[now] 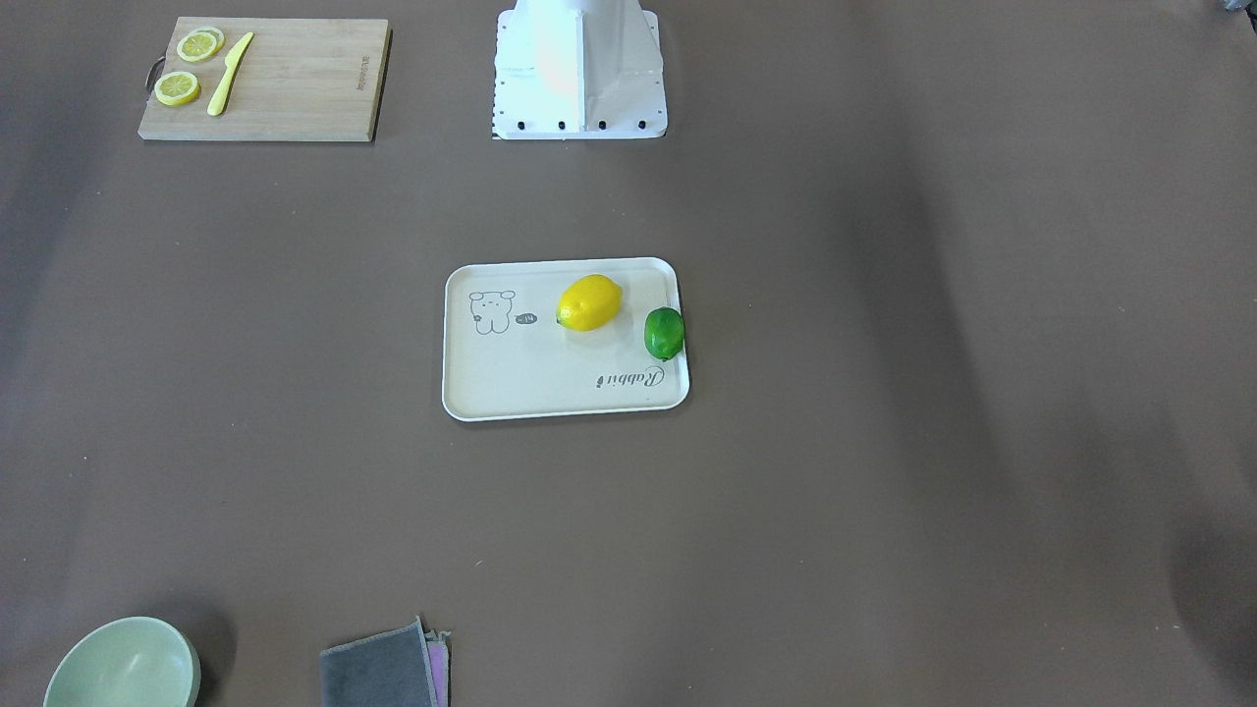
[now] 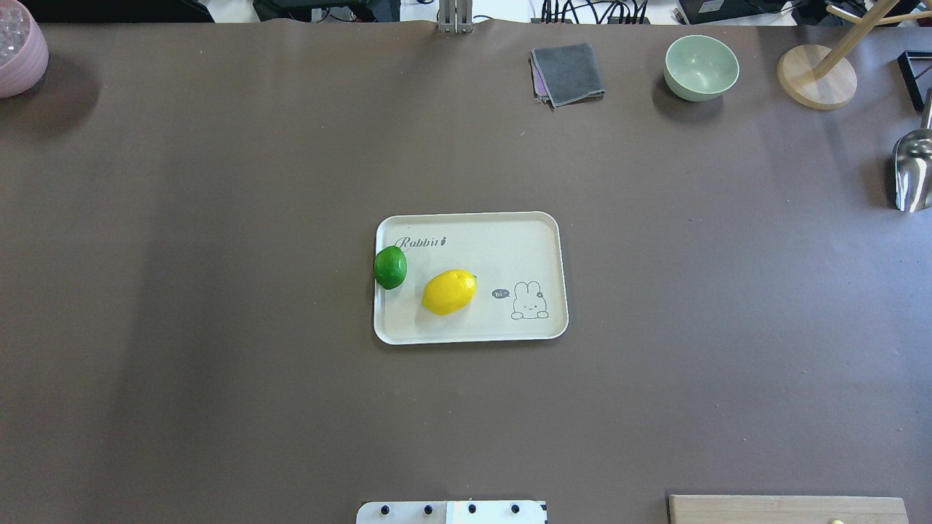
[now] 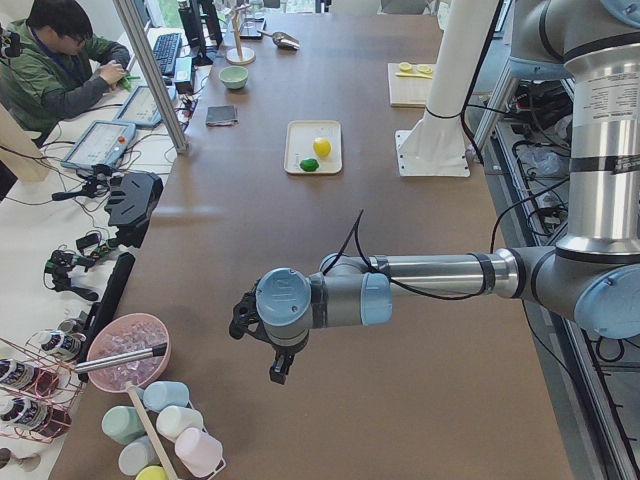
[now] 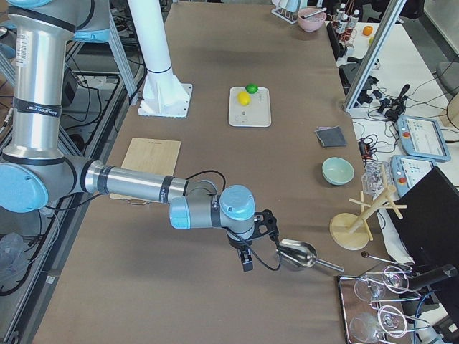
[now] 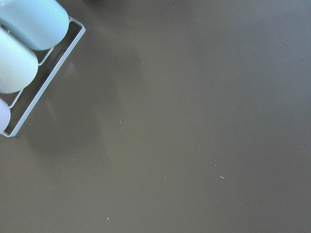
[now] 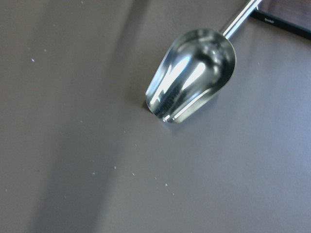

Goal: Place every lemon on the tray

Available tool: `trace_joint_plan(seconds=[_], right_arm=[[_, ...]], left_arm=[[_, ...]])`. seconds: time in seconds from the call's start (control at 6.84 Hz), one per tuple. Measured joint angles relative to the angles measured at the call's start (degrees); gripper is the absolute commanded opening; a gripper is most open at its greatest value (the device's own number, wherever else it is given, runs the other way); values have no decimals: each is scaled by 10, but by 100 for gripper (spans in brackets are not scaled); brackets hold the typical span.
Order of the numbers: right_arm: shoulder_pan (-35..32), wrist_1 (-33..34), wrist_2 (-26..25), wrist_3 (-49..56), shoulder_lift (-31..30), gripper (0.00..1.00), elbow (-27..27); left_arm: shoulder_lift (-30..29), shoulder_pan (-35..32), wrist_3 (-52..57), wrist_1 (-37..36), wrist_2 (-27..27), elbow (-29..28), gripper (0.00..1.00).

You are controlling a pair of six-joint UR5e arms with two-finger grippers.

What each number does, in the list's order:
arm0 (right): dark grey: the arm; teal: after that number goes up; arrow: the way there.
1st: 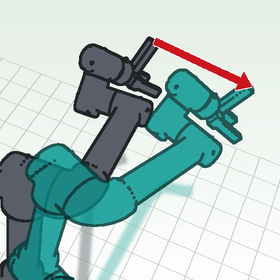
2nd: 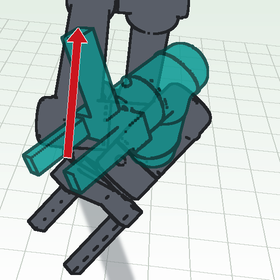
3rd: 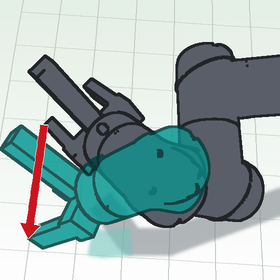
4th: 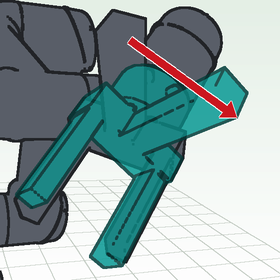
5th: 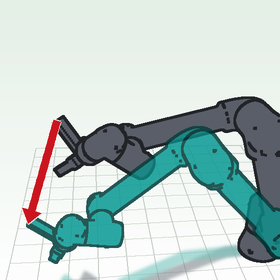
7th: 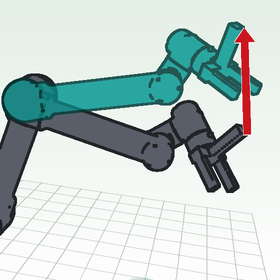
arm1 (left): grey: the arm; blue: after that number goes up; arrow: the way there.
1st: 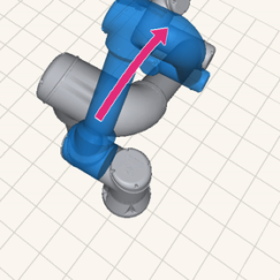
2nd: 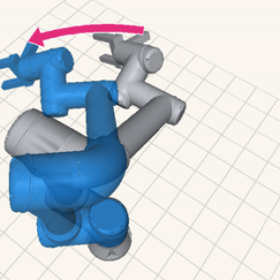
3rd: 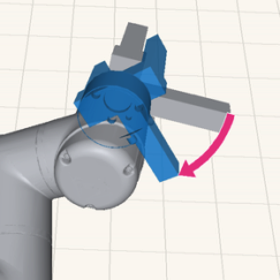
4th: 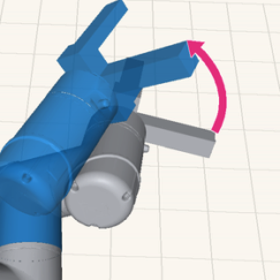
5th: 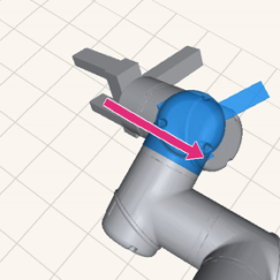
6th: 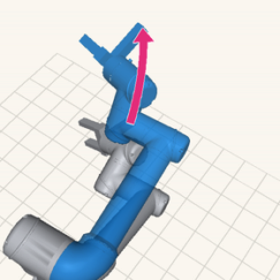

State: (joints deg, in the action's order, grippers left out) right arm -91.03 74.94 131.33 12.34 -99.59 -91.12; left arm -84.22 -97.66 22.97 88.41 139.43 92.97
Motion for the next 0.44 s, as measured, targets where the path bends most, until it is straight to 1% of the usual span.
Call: trace_joint_plan(seconds=[0.15,0.29,0.44], right_arm=[[-1,-13,8,-1,-1,100,2],[-1,-12,11,-3,3,100,-1],[-2,11,11,-4,11,100,-7]], left_arm=[[15,0,-2,5,-18,5,99],[21,0,-12,7,-46,9,99],[22,1,-32,7,-58,12,99]])
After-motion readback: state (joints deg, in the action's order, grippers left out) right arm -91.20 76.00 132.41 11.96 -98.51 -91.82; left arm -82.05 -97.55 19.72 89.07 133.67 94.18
